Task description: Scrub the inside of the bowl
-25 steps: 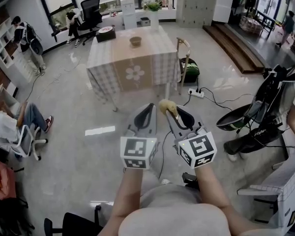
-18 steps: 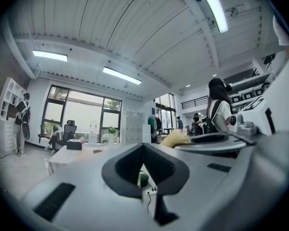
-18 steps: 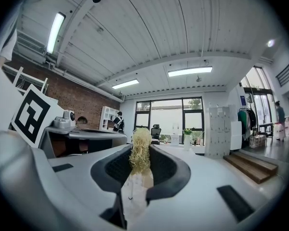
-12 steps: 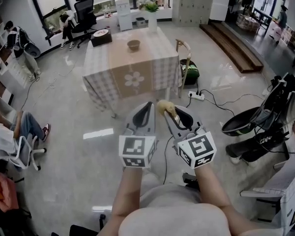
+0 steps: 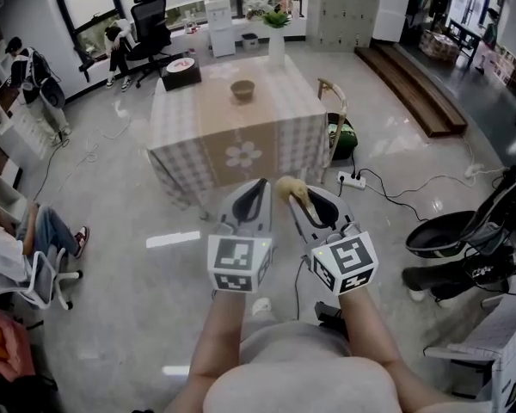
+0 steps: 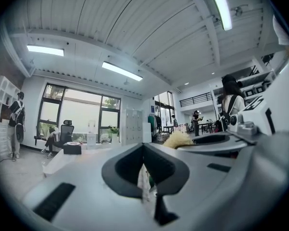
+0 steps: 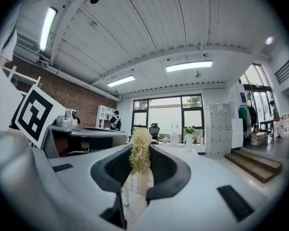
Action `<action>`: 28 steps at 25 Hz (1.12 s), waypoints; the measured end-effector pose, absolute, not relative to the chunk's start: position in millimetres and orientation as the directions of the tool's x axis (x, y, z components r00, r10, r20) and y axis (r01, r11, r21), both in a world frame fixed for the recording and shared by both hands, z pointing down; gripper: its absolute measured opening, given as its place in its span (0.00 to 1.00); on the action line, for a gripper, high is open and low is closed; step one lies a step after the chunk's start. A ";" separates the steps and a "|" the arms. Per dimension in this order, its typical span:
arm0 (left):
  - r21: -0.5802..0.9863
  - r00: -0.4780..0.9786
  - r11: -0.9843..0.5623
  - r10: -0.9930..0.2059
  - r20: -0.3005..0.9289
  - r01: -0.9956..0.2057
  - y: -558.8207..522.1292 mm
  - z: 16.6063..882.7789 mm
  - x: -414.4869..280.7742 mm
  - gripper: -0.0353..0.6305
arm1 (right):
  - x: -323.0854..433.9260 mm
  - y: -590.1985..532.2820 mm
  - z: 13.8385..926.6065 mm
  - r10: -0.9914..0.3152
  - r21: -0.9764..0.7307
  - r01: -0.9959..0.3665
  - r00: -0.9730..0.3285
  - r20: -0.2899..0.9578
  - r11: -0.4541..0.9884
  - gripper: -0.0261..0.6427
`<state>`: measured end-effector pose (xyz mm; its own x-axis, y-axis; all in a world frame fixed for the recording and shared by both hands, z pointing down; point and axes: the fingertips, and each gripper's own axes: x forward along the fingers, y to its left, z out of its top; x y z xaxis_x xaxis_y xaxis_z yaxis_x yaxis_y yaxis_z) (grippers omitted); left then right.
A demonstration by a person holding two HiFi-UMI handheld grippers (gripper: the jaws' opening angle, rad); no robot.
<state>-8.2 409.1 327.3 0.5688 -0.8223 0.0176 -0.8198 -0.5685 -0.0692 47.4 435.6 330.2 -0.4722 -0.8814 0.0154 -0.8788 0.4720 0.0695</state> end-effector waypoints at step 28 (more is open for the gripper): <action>-0.028 0.590 -0.591 -0.807 0.038 -0.806 240.5 351.5 -54.3 0.07 | 1.0 263.6 348.7 -0.891 0.065 -0.888 -0.452 0.053 0.454 0.18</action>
<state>-54.3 240.5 351.5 0.5898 -0.8066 0.0383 -0.8063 -0.5909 -0.0276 1.0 263.6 348.7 -0.4516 -0.8906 0.0532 -0.8884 0.4544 0.0650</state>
